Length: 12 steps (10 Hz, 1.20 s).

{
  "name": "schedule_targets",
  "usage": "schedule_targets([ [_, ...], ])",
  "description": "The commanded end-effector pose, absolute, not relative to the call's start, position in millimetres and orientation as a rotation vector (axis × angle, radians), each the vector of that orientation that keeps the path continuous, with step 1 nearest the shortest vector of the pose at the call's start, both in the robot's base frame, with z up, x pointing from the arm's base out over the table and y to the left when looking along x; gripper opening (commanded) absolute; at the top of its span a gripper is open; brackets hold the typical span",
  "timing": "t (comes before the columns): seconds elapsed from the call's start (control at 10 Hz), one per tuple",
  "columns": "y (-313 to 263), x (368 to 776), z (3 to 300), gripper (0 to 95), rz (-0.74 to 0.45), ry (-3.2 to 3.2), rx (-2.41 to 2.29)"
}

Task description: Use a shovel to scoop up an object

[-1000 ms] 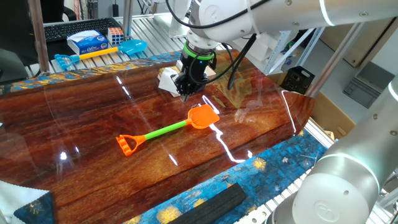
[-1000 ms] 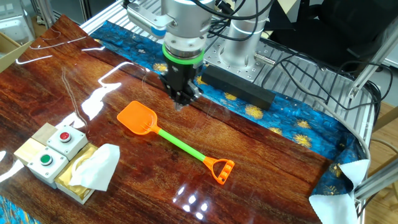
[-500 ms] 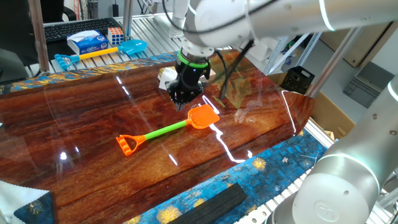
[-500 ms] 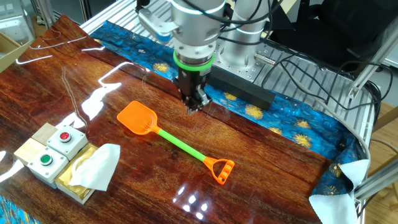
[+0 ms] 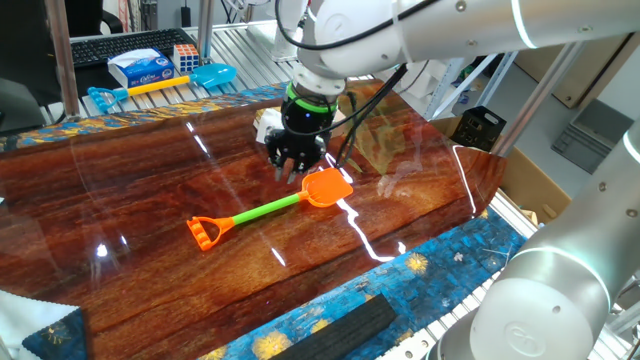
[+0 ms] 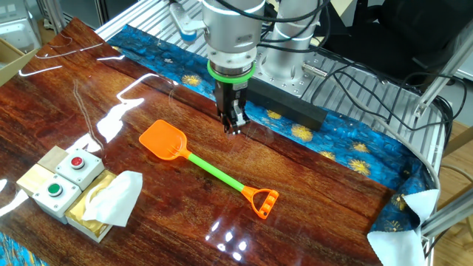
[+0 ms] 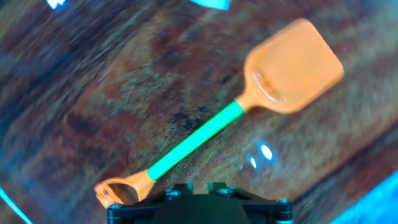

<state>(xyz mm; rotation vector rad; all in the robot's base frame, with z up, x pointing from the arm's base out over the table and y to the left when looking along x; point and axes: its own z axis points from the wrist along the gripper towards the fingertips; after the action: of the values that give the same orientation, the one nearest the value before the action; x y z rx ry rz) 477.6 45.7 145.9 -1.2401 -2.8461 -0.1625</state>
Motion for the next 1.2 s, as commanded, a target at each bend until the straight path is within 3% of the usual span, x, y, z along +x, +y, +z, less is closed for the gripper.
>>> schedule_targets([
  [0.1,58,478,132,38.0,-0.162,-2.602,-1.669],
  [1.2,75,486,93,38.0,-0.143,-2.339,-2.089],
])
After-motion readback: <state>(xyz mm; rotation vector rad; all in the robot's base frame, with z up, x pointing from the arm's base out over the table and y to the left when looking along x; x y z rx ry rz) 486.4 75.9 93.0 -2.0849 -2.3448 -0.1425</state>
